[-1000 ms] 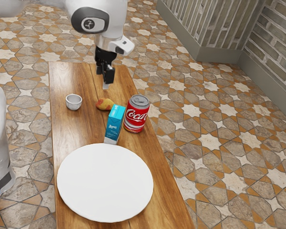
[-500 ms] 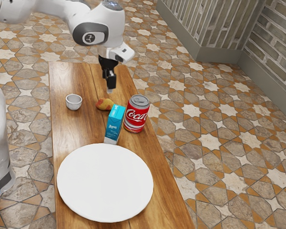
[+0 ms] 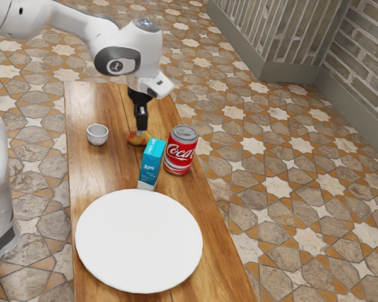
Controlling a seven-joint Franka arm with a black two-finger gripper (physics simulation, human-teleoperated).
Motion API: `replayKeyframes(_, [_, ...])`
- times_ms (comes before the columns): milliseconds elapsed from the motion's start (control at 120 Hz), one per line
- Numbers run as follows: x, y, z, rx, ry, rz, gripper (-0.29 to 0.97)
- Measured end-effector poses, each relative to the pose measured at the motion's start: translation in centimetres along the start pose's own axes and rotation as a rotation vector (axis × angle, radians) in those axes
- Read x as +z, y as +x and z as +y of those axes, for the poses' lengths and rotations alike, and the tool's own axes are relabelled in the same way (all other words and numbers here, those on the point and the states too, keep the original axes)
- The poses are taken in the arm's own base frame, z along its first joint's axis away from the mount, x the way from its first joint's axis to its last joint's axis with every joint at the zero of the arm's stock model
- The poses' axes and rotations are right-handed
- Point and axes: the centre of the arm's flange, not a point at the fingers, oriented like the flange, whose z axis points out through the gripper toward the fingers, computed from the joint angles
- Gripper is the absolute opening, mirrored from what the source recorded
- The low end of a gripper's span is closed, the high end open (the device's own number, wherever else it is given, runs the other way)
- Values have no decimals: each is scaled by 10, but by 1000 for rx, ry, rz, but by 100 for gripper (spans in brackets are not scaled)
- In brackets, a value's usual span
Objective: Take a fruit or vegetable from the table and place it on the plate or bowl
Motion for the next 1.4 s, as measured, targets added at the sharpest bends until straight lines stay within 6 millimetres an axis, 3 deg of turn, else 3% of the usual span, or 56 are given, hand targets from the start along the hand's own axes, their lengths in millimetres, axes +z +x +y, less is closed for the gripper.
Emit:
replayKeyframes(333, [16,-6,2,41,-5,-1,68])
replayKeyframes(1400, [45,4,0,93,-7,-13,68])
